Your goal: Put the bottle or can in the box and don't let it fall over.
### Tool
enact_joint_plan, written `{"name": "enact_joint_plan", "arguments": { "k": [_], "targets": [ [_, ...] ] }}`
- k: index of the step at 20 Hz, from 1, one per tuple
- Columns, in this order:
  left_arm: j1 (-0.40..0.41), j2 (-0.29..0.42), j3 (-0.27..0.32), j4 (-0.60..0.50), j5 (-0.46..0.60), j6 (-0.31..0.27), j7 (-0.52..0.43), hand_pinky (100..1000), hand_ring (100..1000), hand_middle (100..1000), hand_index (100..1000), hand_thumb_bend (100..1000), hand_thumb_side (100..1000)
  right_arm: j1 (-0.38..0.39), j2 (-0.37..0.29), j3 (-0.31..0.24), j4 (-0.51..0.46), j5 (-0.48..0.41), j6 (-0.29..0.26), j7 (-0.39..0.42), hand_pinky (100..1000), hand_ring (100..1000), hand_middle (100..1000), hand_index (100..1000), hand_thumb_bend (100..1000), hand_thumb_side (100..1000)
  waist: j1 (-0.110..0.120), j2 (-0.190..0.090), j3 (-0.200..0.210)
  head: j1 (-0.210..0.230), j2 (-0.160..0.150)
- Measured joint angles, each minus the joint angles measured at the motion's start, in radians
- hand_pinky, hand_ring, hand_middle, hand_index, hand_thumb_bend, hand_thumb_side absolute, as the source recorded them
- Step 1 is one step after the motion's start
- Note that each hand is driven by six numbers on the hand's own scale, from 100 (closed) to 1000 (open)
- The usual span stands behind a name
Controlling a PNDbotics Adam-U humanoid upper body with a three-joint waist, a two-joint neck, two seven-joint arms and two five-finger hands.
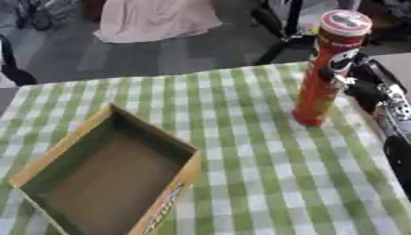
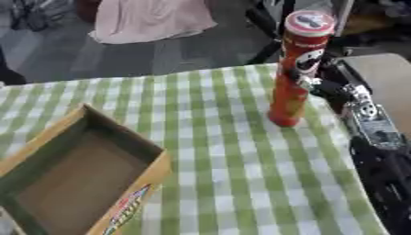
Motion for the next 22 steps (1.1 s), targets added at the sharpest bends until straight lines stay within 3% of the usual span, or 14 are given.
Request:
{"name": "enact_joint_plan", "arguments": {
  "k": [4,22],
  "targets": [
    [0.000,0.000,0.000,0.000,0.000,0.000,0.000,1000,672,675,769,117,857,0.000,0.000,0.000,0.000,-0.005,-0.006,0.035,777,1000,1000,915,528,449,0.000,0.000,0.000,0.000,0.000],
    [0.000,0.000,0.000,-0.002,0.000,0.000,0.000,1000,668,674,769,111,852,-0.001,0.001,0.000,0.000,-0.013,-0.013,0.082,807,1000,1000,943,543,495,-0.003,0.000,0.003,0.000,0.000]
  ]
}}
